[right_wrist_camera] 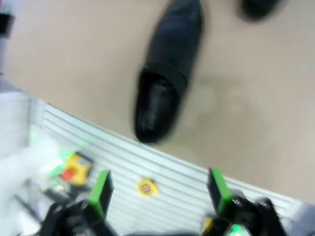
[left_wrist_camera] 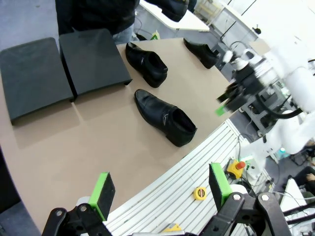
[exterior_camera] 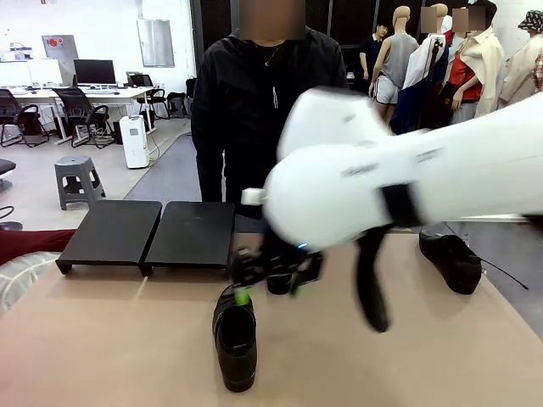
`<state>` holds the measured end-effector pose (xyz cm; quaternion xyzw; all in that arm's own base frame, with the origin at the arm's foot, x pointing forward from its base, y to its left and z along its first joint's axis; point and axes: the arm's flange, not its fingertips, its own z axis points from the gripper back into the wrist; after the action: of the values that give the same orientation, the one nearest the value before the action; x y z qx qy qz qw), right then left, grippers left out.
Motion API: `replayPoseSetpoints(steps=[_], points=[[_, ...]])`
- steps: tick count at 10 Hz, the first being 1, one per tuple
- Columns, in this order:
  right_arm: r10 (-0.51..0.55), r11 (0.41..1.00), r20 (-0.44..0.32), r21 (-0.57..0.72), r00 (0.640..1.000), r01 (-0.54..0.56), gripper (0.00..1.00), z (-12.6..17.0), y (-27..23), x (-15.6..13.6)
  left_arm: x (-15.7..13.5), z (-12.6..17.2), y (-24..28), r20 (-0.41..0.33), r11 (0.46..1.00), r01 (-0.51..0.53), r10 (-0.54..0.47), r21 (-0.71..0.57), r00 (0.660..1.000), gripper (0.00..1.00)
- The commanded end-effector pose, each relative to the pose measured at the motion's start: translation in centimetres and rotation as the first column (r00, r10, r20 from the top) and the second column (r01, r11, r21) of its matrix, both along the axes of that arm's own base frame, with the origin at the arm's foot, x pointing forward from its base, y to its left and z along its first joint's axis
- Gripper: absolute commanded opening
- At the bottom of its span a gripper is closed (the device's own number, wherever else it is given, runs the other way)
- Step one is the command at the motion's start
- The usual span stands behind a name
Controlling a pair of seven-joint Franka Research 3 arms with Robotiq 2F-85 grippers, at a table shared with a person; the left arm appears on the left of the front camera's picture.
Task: Organize the shoes by placing them on the stand.
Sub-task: Pick up one Shoe and place it in the middle of the table.
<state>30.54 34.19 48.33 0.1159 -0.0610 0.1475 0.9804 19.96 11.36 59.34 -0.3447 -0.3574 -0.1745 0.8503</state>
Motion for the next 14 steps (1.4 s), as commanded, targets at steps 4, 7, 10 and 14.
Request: replayPoseSetpoints(steps=[4,7,10,14], points=[[-0.405,0.912,-0.060,0.046,0.912,0.408,1.00,5.7,-31.2,1.4,-0.1,-0.1,0.0,0.016,1.000,0.017,-0.017,-0.010,1.000,1.00],[-0.553,0.746,-0.161,0.342,0.818,0.572,1.00,5.8,-43.1,1.0,-0.1,-0.1,0.0,0.016,1.000,0.017,-0.017,-0.010,1.000,1.00],[-0.500,0.649,-0.209,0.552,0.840,0.524,1.00,5.6,-44.3,0.1,-0.1,-0.1,0.0,0.016,1.000,0.017,-0.017,-0.010,1.000,1.00],[-0.563,0.634,-0.236,0.492,0.792,0.597,1.00,6.0,-45.7,0.2,-0.1,-0.1,0.0,0.016,1.000,0.017,-0.017,-0.010,1.000,1.00]])
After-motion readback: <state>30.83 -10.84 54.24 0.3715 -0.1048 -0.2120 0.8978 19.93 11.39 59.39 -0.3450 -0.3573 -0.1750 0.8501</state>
